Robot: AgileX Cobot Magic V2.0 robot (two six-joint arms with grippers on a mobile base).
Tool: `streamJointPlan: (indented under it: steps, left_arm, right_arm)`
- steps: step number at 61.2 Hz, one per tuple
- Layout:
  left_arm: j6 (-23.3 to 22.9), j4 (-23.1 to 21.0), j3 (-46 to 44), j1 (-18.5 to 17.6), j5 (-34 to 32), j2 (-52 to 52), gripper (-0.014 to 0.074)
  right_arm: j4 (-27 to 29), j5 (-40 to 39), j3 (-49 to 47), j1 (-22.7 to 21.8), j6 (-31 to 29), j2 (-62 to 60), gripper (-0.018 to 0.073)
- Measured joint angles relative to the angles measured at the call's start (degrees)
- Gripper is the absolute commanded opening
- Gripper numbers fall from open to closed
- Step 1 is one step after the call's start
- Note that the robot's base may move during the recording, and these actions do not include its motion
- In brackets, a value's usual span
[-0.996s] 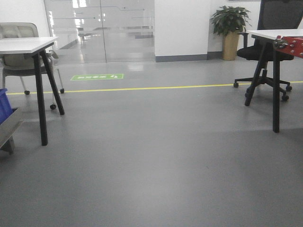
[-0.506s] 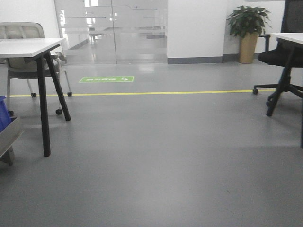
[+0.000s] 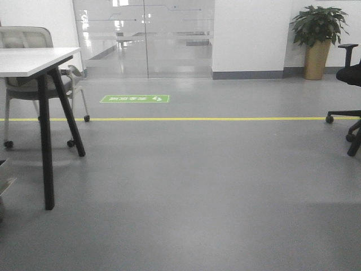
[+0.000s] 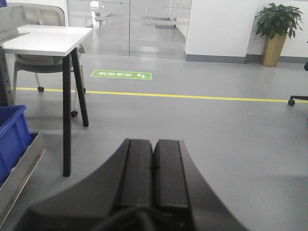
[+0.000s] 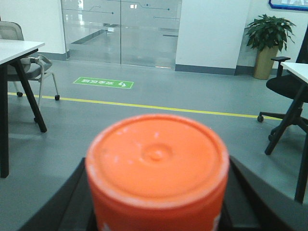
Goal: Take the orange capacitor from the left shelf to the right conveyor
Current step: 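Drive across the floor toward the red-framed conveyor, cylinder held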
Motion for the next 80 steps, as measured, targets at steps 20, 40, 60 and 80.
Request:
streamJointPlan:
  steps: [20,40,60,80]
  left_arm:
    - [0.00,0.00,0.00,0.00,0.00,0.00,-0.0127]
    - [0.00,0.00,0.00,0.00,0.00,0.00,-0.0127]
    - [0.00,0.00,0.00,0.00,0.00,0.00,-0.0127]
    - [0.00,0.00,0.00,0.00,0.00,0.00,-0.0127]
  right_arm:
    - [0.00,0.00,0.00,0.00,0.00,0.00,0.0050]
    - [0.00,0.00,0.00,0.00,0.00,0.00,0.0050]
    - [0.00,0.00,0.00,0.00,0.00,0.00,0.0050]
    - [0.00,0.00,0.00,0.00,0.00,0.00,0.0050]
